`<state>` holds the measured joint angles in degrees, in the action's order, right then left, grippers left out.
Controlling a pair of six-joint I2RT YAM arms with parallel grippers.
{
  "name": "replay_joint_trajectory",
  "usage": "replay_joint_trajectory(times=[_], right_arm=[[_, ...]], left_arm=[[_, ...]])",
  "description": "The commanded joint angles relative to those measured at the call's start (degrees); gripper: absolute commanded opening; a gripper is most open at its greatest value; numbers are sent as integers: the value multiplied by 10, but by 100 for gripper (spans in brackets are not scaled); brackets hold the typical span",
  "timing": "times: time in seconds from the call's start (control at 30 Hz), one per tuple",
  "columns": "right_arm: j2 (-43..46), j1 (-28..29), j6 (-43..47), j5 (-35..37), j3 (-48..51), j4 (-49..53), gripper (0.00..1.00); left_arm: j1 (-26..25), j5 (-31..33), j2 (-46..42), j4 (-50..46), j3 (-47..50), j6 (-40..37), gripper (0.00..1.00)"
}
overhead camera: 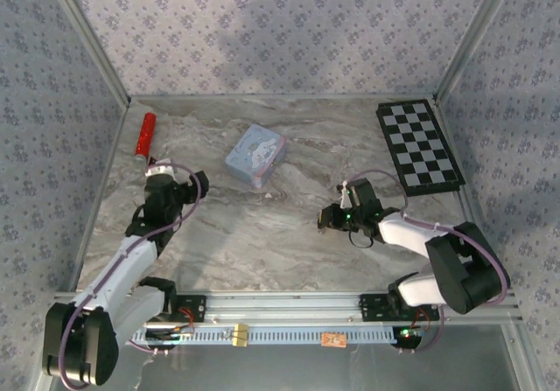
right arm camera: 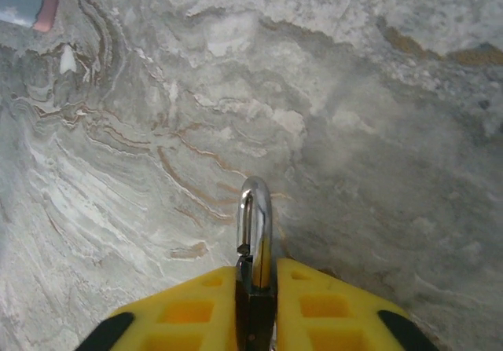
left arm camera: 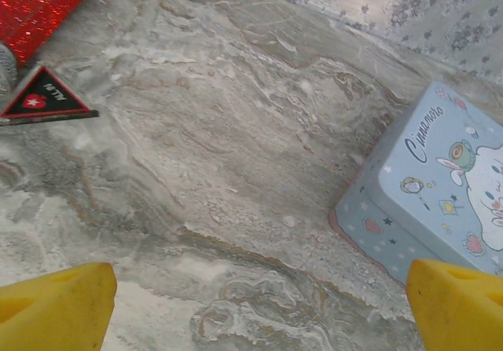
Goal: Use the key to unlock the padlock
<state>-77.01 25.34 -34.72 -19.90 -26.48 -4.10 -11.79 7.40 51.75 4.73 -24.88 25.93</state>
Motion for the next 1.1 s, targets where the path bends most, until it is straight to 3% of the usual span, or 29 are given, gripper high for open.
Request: replay_joint_trajectory(times=[0.0, 0.07, 0.17, 0.33, 0.43, 0.63, 0.8, 0.9, 1.07], right_arm=[[25, -3, 15, 20, -2, 42, 24], [42, -2, 21, 32, -5, 61, 32], [72, -2, 36, 60, -17, 104, 62], [139, 1, 81, 108, -68, 199, 74], [186, 8, 118, 159, -115, 248, 99], [270, 17, 196, 308, -150, 219, 99], [291, 16, 319, 400, -115, 101, 99], [279, 5, 366, 451, -81, 51, 99], [231, -58, 371, 470, -30, -32, 99]], left_arm=[[7, 10, -18, 8, 6, -11, 95], [10, 12, -26, 4, 7, -13, 95], [16, 12, -36, -1, 7, -17, 96], [19, 25, -58, -9, -2, -29, 100], [19, 50, -79, -14, -10, -32, 100], [19, 135, -116, -5, -10, -54, 100], [19, 197, -112, 102, 42, -94, 100], [19, 225, -78, 193, 78, -134, 100], [20, 244, 40, 236, 70, -196, 100]])
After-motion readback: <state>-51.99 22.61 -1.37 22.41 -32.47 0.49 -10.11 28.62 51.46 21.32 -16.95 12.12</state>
